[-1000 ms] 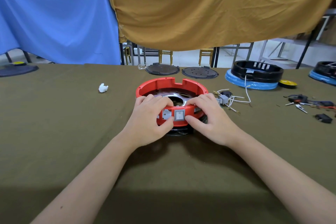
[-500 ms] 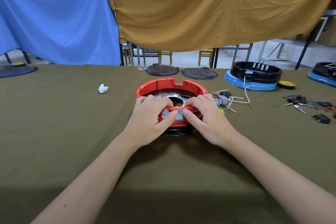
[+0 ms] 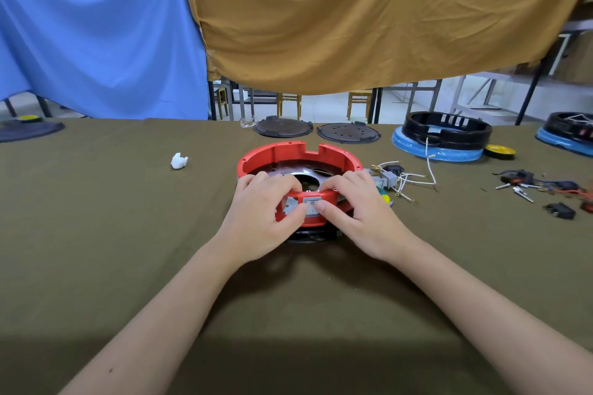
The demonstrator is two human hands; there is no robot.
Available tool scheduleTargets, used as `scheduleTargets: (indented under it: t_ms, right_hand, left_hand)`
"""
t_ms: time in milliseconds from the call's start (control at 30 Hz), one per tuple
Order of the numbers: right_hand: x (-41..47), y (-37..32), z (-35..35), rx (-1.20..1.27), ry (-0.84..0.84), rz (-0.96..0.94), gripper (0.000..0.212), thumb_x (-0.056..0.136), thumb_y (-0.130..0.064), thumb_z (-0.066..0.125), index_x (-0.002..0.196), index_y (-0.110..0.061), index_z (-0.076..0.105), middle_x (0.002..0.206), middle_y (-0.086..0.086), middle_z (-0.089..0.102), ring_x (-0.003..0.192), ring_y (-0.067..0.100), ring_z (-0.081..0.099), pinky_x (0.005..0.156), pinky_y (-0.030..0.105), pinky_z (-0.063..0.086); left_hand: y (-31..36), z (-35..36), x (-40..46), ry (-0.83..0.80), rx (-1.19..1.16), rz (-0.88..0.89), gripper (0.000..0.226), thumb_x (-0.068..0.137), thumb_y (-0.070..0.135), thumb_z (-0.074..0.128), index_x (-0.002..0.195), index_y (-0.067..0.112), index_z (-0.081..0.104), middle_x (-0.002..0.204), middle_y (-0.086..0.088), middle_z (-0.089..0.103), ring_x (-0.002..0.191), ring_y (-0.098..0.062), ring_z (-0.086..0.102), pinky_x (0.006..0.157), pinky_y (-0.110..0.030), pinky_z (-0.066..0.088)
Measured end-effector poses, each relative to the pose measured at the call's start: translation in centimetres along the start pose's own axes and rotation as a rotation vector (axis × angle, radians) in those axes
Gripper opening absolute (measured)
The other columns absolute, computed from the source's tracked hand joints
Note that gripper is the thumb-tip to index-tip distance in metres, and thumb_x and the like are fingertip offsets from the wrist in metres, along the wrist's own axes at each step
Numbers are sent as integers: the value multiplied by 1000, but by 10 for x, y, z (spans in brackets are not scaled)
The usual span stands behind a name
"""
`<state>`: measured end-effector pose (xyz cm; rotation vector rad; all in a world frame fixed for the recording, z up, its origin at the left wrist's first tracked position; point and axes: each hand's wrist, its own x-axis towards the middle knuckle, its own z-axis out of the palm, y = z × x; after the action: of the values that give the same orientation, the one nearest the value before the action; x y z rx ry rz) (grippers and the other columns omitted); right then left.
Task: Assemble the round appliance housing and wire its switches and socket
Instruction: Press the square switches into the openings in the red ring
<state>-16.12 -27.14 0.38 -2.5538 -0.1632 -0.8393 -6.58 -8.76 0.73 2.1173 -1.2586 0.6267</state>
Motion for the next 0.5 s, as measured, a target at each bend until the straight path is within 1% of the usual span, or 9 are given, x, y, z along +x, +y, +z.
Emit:
scheduleTargets:
  t_ms: [133,267,367,433,500]
  right_hand:
    - [-2,3,-2,21,-19,-13,33,92,-47,60,113,-22,62,103,-7,55,107,14,42,95,31,40]
    - [0,4,0,13,-18,-21,30,93,-43,63,113,-21,61,102,-7,54,106,14,40,94,32,40]
    - [0,7,0,48,-28,-20,29,95,-45,59,112,-23,62,100,-9,53,105,11,40,94,28,38]
    - [0,6,1,46,-15,-16,30,95,-48,56,111,-23,62,98,-10,53,104,11,40,93,26,38]
    - [1,5,4,29,6,-5,30,95,-48,53,109,-23,63,95,-10,52,102,13,40,92,27,37]
  left_hand:
    - [-3,-1,-2,-3,-10,18,25,83,49,58,99,29,58,79,26,46,82,-5,45,92,-26,28]
    - [-5,2,-1,-7,6,18,23,83,49,59,98,31,58,83,23,50,84,-5,46,93,-27,29]
    - [-7,1,0,-21,-41,3,25,86,57,52,97,35,57,84,24,51,88,-3,47,93,-26,28]
    - [-6,2,1,-17,-44,-4,29,87,61,45,96,36,57,83,21,54,88,-3,48,92,-26,28]
    - [-5,3,1,-1,-42,-9,28,88,58,42,94,35,57,78,21,52,85,-4,47,91,-29,29]
